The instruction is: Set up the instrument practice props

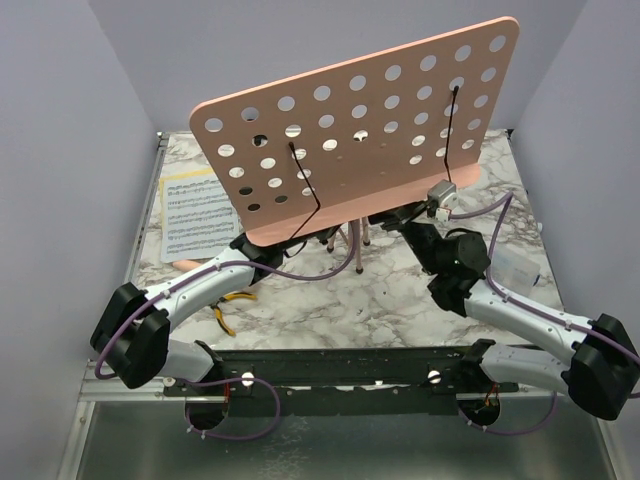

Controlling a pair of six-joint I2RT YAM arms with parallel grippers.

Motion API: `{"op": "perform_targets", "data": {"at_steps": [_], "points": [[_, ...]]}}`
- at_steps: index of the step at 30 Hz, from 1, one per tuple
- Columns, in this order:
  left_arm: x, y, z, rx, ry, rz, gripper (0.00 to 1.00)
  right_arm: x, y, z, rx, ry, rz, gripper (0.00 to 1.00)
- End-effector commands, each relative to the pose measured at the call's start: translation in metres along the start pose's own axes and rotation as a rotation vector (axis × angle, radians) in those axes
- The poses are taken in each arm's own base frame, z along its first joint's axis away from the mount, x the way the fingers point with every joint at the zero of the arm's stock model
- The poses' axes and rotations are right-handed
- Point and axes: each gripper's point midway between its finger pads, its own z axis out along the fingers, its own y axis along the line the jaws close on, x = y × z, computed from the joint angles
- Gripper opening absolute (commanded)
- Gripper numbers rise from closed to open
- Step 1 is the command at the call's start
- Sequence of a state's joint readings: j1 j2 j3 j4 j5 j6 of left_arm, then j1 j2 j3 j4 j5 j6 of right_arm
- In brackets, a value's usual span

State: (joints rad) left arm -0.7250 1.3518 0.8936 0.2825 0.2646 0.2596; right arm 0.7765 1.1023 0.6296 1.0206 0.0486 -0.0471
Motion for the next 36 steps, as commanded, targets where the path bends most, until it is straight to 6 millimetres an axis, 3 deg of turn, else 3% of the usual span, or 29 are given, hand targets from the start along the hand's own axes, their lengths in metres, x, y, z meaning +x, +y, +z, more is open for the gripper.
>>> {"op": "perform_targets", "data": {"at_steps": [1,5,11,17,20,28,32,36], "points": [[-0.040,-0.012,0.003,0.067,-0.105,0.062,0.00,0.023,0.046,-0.014,-0.200,0.072,0.097,0.56],[-0.037,-0.009,0.006,0.053,-0.092,0.044,0.00,0.020,0.039,-0.024,-0.168,0.100,0.099,0.64],[-0.035,-0.007,0.008,0.039,-0.084,0.039,0.00,0.021,0.040,-0.034,-0.175,0.116,0.105,0.65],[-0.033,-0.008,0.008,0.043,-0.081,0.046,0.00,0.021,0.034,-0.016,-0.136,0.097,0.086,0.57],[-0.032,-0.007,0.008,0.038,-0.082,0.049,0.00,0.025,0.019,-0.007,-0.047,0.091,0.076,0.51],[-0.035,-0.003,0.006,0.006,-0.086,0.065,0.00,0.035,-0.007,0.011,0.104,0.080,-0.056,0.56],[-0.034,-0.001,0.006,-0.011,-0.080,0.074,0.00,0.025,-0.019,0.020,0.198,0.038,-0.057,0.55],[-0.029,-0.001,0.009,-0.013,-0.067,0.064,0.00,0.011,-0.018,0.038,0.206,0.011,-0.050,0.40]]}}
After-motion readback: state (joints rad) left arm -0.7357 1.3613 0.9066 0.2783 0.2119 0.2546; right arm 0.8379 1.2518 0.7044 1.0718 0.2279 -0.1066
